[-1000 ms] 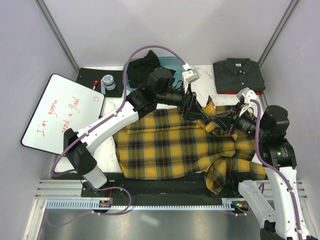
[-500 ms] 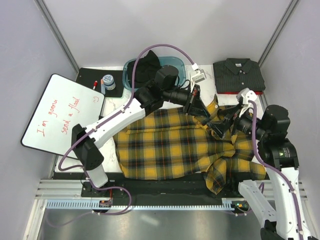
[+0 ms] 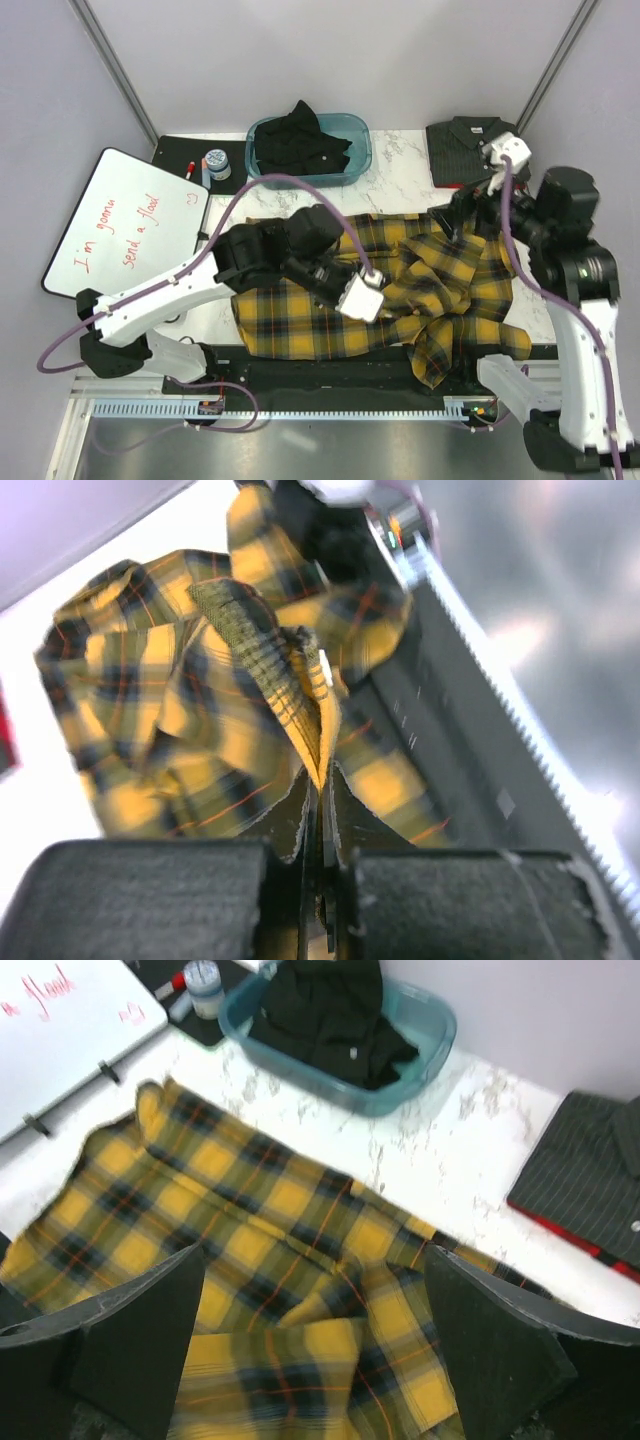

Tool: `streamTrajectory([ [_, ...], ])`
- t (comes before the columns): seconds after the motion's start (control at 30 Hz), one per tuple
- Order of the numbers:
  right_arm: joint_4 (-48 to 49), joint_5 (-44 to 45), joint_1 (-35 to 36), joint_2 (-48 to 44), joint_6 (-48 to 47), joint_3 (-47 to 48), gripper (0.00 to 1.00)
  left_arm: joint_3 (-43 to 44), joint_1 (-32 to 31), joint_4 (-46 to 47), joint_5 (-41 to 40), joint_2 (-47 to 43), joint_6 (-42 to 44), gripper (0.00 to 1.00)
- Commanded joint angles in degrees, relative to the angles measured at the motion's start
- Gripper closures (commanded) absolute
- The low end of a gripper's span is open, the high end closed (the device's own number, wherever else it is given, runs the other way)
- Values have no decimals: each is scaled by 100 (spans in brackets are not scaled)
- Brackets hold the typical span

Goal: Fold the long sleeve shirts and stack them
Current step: Fold the shirt

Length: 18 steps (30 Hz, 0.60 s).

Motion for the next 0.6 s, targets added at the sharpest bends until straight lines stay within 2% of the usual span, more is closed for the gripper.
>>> streamTrajectory([
  [0.0,-449,-117,1,1280,-726,-386,7,-183,-650,-980,-1133,-292,2422,98],
  [0.1,-669,-267,-7,2071,-1184,-571,15,-280,-1230,-1165,-1424,-329,2775,98],
  [0.17,-696,-459,1,2390,-1361,-702,21,-254,-1696,-1157,-1600,-241,2697,98],
  [0.2,-731,-530,1,2731,-1493,-694,27,-141,-1915,-1139,-1609,-49,2626,98],
  [0.27,-748,-715,10,3241,-1590,-694,30,44,-2100,-1034,-1670,224,2372,98],
  [0.3,-766,-742,10,3401,-1634,-668,36,315,-2267,-981,-1740,417,2249,98],
  [0.43,-705,-760,54,4113,-1915,-737,43,1370,-2365,-840,-1750,1531,1503,98],
  [0.57,-539,-733,150,4781,-2056,-904,45,1952,-2374,-656,-1916,2078,1369,98],
])
